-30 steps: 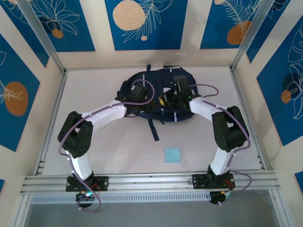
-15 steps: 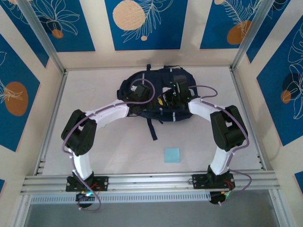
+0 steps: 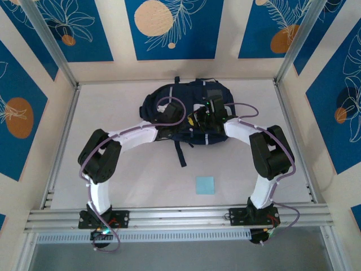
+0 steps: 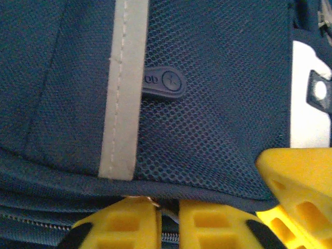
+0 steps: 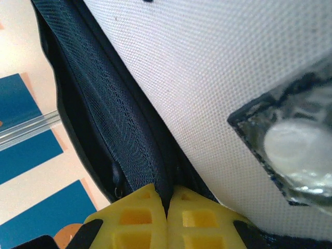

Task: Pack the student bag
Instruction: Unzip the student bag at the top-center of the table.

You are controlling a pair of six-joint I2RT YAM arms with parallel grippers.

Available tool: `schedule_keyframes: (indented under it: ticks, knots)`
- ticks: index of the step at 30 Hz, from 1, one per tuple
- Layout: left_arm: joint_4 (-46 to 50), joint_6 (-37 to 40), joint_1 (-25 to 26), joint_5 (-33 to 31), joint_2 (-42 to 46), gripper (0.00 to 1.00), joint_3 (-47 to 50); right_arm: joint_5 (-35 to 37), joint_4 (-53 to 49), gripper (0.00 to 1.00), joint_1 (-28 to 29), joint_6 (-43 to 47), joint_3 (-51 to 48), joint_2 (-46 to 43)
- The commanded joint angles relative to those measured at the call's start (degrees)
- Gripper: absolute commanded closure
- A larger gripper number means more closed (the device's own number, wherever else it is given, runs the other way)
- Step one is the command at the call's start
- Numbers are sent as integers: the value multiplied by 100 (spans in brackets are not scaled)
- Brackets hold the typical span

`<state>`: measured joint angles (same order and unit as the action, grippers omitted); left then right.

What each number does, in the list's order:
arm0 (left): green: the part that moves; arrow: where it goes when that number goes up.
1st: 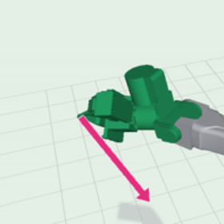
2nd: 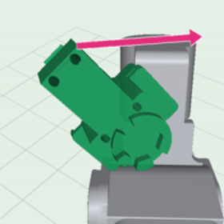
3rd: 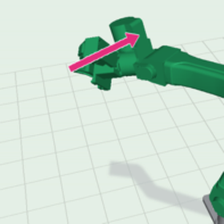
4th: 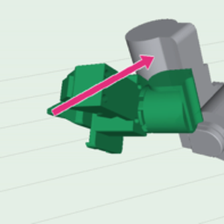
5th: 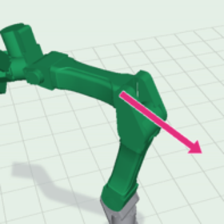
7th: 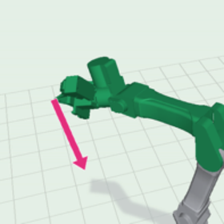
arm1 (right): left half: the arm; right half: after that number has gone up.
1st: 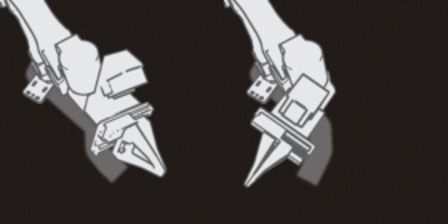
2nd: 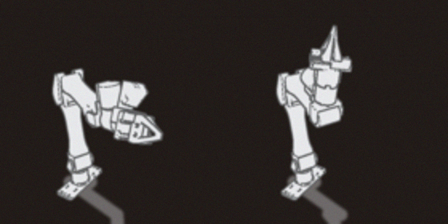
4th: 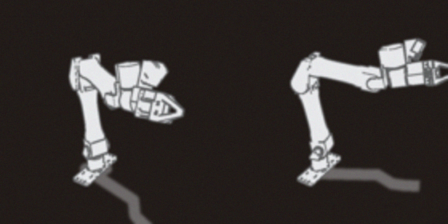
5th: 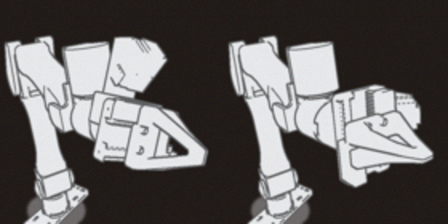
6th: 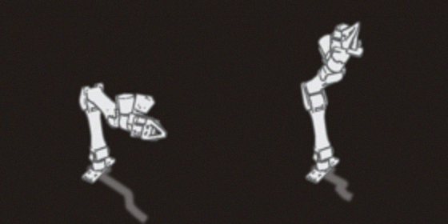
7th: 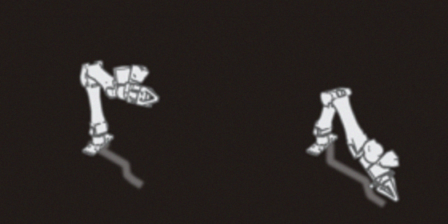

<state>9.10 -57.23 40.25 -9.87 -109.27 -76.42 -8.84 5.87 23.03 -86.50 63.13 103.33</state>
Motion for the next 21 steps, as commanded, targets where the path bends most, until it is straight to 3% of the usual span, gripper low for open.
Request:
schedule_keyframes:
  ticks: [1, 10, 14, 21]
  knots:
    - [-390, 113, -12, -19, -267, 99, 2, -856, 423, 100, 226, -26, -19, -82]
    - [513, 1758, -580, 817, 487, 100, 784, -979, -178, 100, -277, 980, 100, -182]
    - [1164, 2918, -956, 1025, 640, 100, 690, -1311, -780, 100, -451, 1743, 525, -57]
    - [2289, 4718, -1333, 556, 442, 100, -138, -1460, -2223, 100, -658, 3391, 1426, 170]
